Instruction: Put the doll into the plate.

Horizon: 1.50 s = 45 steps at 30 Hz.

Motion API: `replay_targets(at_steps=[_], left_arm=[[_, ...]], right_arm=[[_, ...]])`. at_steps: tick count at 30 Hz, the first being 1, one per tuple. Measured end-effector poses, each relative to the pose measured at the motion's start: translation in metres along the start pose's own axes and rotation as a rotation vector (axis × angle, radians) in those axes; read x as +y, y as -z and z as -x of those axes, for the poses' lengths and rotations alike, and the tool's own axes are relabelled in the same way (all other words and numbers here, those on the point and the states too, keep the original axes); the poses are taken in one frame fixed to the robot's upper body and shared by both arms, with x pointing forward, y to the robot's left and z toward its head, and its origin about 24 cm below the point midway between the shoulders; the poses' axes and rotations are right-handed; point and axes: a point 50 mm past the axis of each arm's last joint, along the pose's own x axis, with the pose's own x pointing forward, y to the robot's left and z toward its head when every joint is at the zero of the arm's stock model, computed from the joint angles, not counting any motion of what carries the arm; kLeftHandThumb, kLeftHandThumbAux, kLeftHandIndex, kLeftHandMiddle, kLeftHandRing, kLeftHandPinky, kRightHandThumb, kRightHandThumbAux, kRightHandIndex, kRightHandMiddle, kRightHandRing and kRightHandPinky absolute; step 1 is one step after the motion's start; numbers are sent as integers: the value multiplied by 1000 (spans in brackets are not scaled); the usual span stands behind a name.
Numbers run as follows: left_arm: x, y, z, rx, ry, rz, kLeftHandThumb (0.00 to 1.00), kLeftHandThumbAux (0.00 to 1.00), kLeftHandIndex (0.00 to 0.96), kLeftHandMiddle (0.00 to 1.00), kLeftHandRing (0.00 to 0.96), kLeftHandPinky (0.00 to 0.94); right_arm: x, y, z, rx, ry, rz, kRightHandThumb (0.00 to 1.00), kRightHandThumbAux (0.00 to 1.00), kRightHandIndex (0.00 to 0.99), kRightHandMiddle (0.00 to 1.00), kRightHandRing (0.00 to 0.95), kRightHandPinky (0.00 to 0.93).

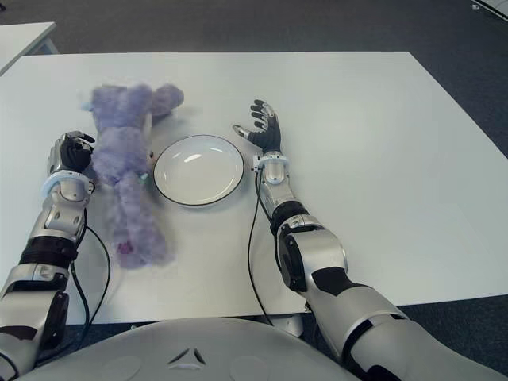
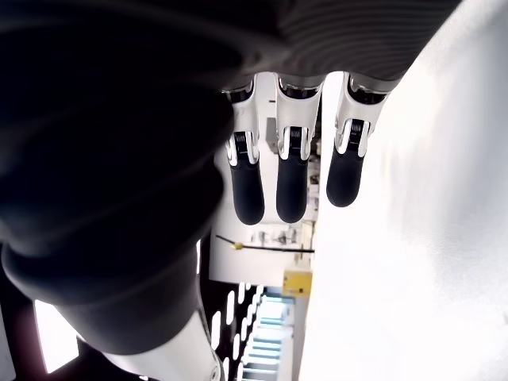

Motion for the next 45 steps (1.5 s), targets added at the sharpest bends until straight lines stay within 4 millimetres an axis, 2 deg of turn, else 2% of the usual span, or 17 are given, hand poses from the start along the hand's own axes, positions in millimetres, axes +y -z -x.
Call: replay_targets(at_steps=[15,34,38,39,41,42,43,44,45], left_arm=[[1,5,-4,26,-42,7,851,667,400,548,826,840],[0,6,-4,-3,-43,31,852,667,400,543,828,831],[0,9,-3,-38,-42,23,855,657,436,603,820,799],[0,9,-3,-48,-41,20,844,660,440,518,778,720],[0,9,-2,-63,-39,15,841,661,441,497,767,700],[1,9,-2,-71,-38,12,727,691,425,602,640,534],[2,10,-2,-78,-38,3,398,556,309,456,423,314],[3,9,-1,-83,-36,-6,291,510,253,392,343,231],[3,10,1,-86,-30,-18,266,497,234,372,321,208]], right_arm=[[2,0,0,0,2,0,189,960,167,233,210,216],[2,-1,0,-3,1,15,107,949,164,231,212,220],[2,-1,0,-3,1,24,103,953,168,233,214,221],[3,-1,0,-3,1,26,103,955,168,234,214,221],[3,-1,0,-4,-1,31,102,955,168,234,214,221],[3,-1,0,-4,-2,33,103,958,169,235,214,221],[4,-1,0,-4,-3,34,106,961,169,236,214,220],[4,-1,0,-4,-3,35,108,962,169,236,213,219],[4,-1,0,-5,-3,36,109,962,169,236,213,218]])
